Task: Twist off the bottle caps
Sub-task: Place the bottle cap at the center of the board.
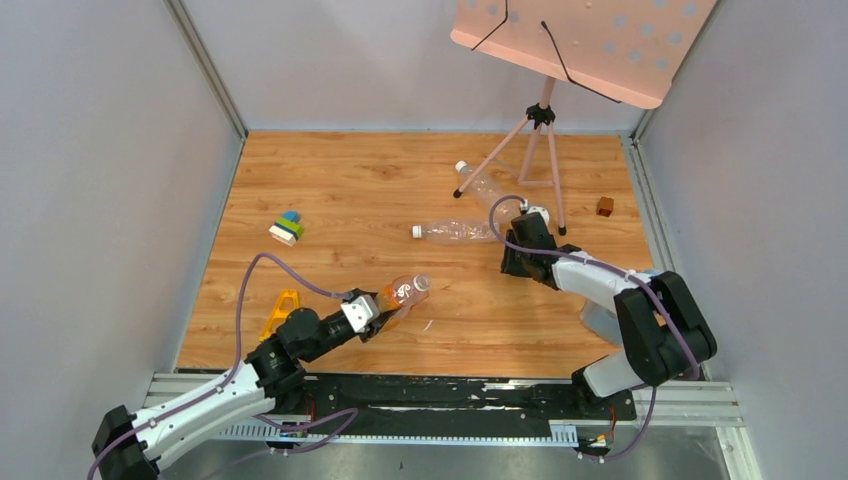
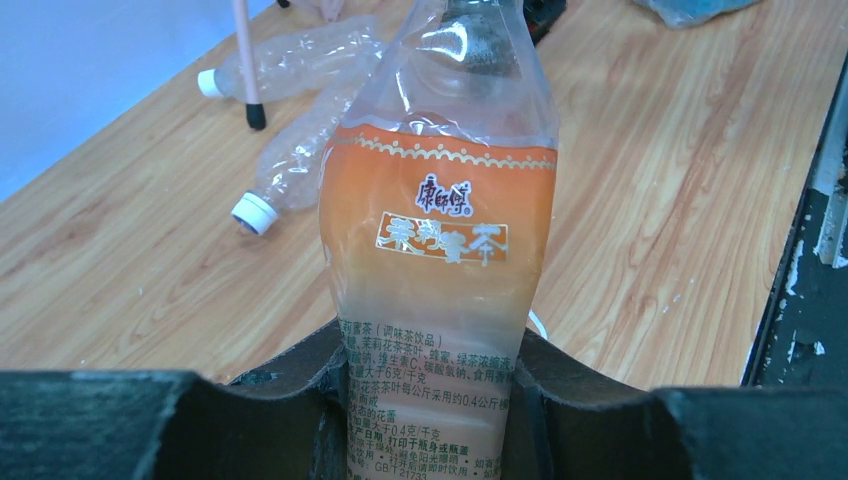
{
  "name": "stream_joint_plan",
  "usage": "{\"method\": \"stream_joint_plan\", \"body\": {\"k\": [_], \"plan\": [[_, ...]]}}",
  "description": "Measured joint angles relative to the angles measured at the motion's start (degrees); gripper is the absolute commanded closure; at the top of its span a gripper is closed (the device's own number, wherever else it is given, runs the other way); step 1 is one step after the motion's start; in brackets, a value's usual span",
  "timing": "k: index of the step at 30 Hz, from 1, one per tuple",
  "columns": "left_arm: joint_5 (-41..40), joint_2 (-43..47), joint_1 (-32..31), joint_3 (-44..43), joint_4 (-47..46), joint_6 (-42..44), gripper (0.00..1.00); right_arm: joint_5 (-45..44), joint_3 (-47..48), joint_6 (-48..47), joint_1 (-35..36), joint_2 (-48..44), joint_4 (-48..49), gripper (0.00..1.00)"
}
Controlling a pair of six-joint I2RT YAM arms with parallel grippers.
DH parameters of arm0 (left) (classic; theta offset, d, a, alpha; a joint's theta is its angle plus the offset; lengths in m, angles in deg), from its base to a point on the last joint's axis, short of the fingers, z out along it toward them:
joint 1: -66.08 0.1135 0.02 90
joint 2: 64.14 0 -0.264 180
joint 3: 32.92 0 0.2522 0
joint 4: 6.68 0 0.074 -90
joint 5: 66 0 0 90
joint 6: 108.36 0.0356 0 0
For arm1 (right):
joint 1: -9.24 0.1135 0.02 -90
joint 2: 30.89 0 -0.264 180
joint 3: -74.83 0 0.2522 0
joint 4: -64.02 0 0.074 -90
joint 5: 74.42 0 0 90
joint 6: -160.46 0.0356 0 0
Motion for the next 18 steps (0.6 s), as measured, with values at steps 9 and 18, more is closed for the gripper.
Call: {"method": "stream_joint_plan", "body": {"k": [9, 18], "plan": [[-1.79, 4.66, 0.00, 0.15, 2.01, -2.10, 0.98, -2.03, 0.87, 6.36, -2.86, 3.06, -2.34, 0.91], [-2.34, 2.69, 0.00, -5.53, 3.06, -1.44, 0.98, -4.33, 0.11, 7.08, -2.86, 0.13, -5.07, 0.90]]}}
